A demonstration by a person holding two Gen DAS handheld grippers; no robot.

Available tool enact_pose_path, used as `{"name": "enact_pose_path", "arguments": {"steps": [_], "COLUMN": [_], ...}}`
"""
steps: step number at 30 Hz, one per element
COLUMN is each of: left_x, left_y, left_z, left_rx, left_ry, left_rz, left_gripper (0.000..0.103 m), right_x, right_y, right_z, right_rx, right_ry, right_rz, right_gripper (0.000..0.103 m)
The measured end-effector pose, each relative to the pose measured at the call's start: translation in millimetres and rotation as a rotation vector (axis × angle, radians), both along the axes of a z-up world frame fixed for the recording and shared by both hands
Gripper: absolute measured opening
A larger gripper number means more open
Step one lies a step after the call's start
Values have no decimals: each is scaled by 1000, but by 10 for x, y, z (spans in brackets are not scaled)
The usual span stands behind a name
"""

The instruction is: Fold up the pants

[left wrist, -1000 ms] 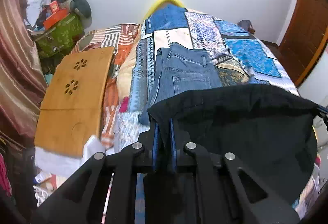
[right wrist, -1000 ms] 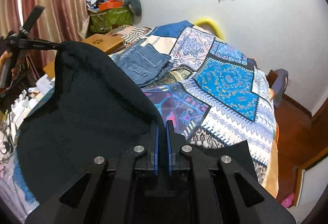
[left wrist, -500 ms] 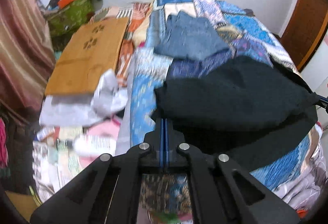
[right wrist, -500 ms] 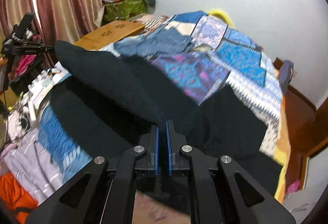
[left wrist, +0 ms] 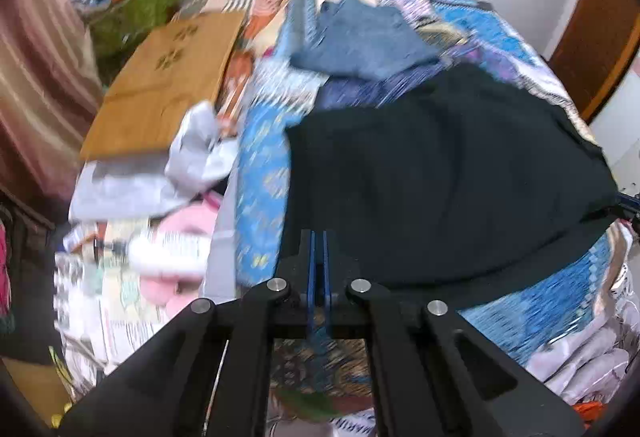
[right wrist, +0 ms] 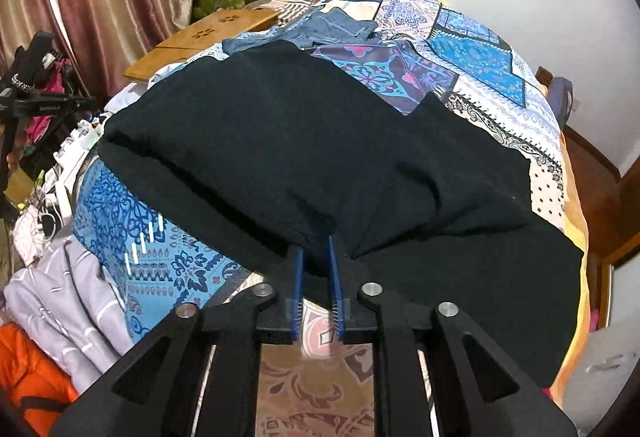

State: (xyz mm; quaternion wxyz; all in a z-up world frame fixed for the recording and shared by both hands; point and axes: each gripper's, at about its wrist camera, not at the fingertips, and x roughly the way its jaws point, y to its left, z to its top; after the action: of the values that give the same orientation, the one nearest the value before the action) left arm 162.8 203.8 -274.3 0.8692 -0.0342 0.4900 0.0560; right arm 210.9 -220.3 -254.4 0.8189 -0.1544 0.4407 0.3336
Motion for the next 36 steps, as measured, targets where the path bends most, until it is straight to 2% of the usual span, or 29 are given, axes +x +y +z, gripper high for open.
{"name": "enact_pose_path", "arguments": {"steps": [1, 3, 6, 8, 9, 14, 19, 24, 27, 31, 36], "left_x": [48, 131, 312, 435, 494, 879, 1269, 1641, 1821, 1959, 2064], "left_y": [-72, -183, -408, -538, -605, -920, -1123, -1154, -1142, -1097, -1004], "left_z": [81, 194, 353, 428, 460, 573, 550, 375, 240, 61, -178], "left_rx": [-1, -5, -5, 3, 7, -4, 20, -25, -21, -18, -49], "left_ry": [-16, -36, -59, -73, -81, -112, -145, -116, -96, -71, -21], "left_rz": [-16, -39, -85, -110, -122, -168, -180, -174, -166, -163, -146], "left_gripper": [3, 6, 17, 31, 35, 58, 72, 73, 73, 73, 73], "right_x": [5, 6, 26, 77, 121, 498, 972, 1476, 1739, 2021, 2322], "right_y": [-18, -75, -171, -235, -273, -392, -375, -267, -169, -6, 238], "right_z": [38, 143, 298, 387, 437, 551, 433, 161, -4, -179, -417], "right_rx": [1, 8, 44, 74, 89, 119, 132, 114, 95, 78, 3], "right_ry": [5, -16, -30, -29, -36, -61, -25, 29, 53, 82, 91], "right_rz": [-2, -16, -26, -40, -53, -128, -184, -210, -208, -189, -149], "right_gripper": [22, 36, 42, 46, 48, 50, 50, 50, 50, 50, 50]}}
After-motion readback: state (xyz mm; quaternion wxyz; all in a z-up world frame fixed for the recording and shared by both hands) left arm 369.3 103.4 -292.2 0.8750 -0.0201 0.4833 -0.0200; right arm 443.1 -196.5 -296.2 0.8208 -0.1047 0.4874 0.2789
